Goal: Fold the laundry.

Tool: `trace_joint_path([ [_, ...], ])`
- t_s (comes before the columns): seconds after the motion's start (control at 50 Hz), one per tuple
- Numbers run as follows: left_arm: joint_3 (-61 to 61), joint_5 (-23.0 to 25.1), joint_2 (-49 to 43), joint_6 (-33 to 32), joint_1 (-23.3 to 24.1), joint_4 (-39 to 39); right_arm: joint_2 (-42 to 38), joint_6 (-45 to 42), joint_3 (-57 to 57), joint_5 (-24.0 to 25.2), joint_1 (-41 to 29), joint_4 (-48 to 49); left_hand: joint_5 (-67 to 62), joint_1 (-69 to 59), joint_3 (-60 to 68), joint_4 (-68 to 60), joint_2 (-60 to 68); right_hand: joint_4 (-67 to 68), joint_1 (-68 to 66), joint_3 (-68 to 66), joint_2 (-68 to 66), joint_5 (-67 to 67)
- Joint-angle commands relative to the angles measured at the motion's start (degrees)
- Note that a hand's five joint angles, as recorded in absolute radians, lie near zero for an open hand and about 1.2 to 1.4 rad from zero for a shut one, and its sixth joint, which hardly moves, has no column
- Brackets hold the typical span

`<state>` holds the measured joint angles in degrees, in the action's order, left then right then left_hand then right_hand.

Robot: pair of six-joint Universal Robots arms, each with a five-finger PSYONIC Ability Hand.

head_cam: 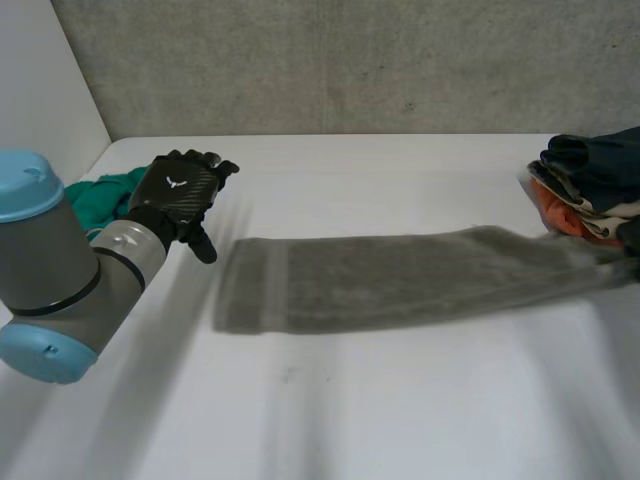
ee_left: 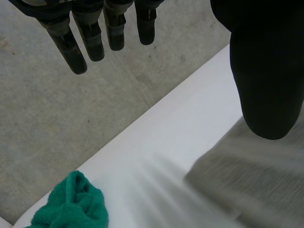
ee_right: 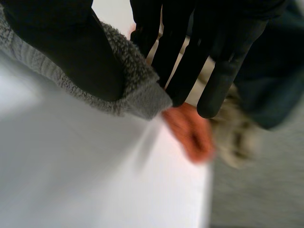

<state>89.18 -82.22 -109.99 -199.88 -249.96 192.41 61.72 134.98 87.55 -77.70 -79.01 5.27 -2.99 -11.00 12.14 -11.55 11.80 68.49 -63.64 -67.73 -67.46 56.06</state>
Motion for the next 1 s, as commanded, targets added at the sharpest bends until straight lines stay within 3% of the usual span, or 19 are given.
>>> trace_joint_path([
  [0.02,3.80,0.13,4.77,0.02,-0.62,-0.02,1.83,-15.45,-1.33,-2.98,1.15,0.71,2.99,1.00,-2.14,1.55,-1.80,11.51,-16.36,-12.27,-12.54,13.94],
  [0.12,5.38,0.04,6.80,0.02,-0.88,0.07,4.02,-12.47,-3.53,0.26,-11.32,4.13,2.99,1.00,-2.14,1.55,-1.80,11.51,-16.36,-12.27,-12.54,13.94],
  [0.28,7.41,0.04,9.26,0.11,-1.68,0.59,3.50,-10.35,-5.46,10.02,-34.44,14.15,2.99,1.00,-2.14,1.55,-1.80,11.51,-16.36,-12.27,-12.54,13.94],
  [0.36,8.81,0.04,10.23,0.11,-1.94,0.68,-6.67,-10.53,-10.37,14.15,-46.73,16.18,2.99,1.00,-2.14,1.55,-1.80,11.51,-16.36,-12.27,-12.54,13.94],
  [0.44,9.96,0.04,10.49,0.11,-2.12,0.95,-13.44,-10.53,-13.45,15.30,-52.37,14.34,2.99,1.00,-2.14,1.55,-1.80,11.51,-16.36,-12.27,-12.54,13.94],
  [0.56,11.10,0.13,10.41,0.19,-2.12,1.65,-16.46,-10.35,-14.16,14.25,-53.97,13.19,2.99,1.00,-2.14,1.55,-1.80,11.51,-16.36,-12.27,-12.54,13.94],
  [0.58,11.27,0.13,10.41,0.19,-2.12,1.82,-15.93,-10.09,-14.16,13.81,-53.88,13.27,2.99,1.00,-2.14,1.55,-1.80,1.41,-6.26,-2.17,-2.44,3.84],
  [0.6,11.28,0.13,10.32,0.19,-2.12,2.00,-14.10,-8.96,-13.90,12.85,-53.53,12.75,2.99,1.00,-2.14,1.55,-1.80,-31.16,26.31,30.41,30.13,-28.74],
  [0.62,11.36,0.13,10.41,0.19,-2.12,2.17,-12.86,-8.25,-13.47,11.80,-53.44,12.57,2.99,1.00,-2.14,1.55,-1.80,-48.81,43.96,48.05,47.78,-46.38],
  [0.64,11.28,0.13,10.41,0.11,-2.03,2.61,-11.63,-7.29,-13.11,10.39,-53.35,12.31,2.99,1.00,-2.14,1.55,-1.80,-58.49,53.64,57.73,57.46,-56.06],
  [0.68,11.10,0.13,10.41,0.11,-1.85,2.97,-8.91,-3.17,-12.24,4.44,-52.31,10.48,2.99,1.00,-2.14,1.55,-1.80,-58.49,53.64,57.73,57.46,-56.06],
  [0.76,10.57,0.13,10.32,0.02,-1.41,3.58,-6.62,6.40,-8.99,-2.35,-46.53,4.51,2.99,1.00,-2.14,1.55,-1.80,-58.49,53.64,57.73,57.46,-56.06],
  [0.84,10.31,0.13,10.32,0.11,-1.24,3.67,-3.02,13.18,-5.48,-1.58,-40.72,-2.25,2.99,1.00,-2.14,1.55,-1.80,-58.49,53.64,57.73,57.46,-56.06],
  [0.96,10.22,0.04,10.23,0.19,-0.18,3.76,-1.86,14.08,-0.28,-0.34,-33.68,-6.06,2.99,1.00,-2.14,1.55,-1.80,-58.49,53.64,57.73,57.46,-56.06],
  [1.0,10.22,0.04,10.23,0.19,0.26,3.85,-2.30,13.56,0.60,-0.87,-31.56,-6.06,2.99,1.00,-2.14,1.55,-1.80,-46.22,41.38,45.47,45.19,-43.80],
])
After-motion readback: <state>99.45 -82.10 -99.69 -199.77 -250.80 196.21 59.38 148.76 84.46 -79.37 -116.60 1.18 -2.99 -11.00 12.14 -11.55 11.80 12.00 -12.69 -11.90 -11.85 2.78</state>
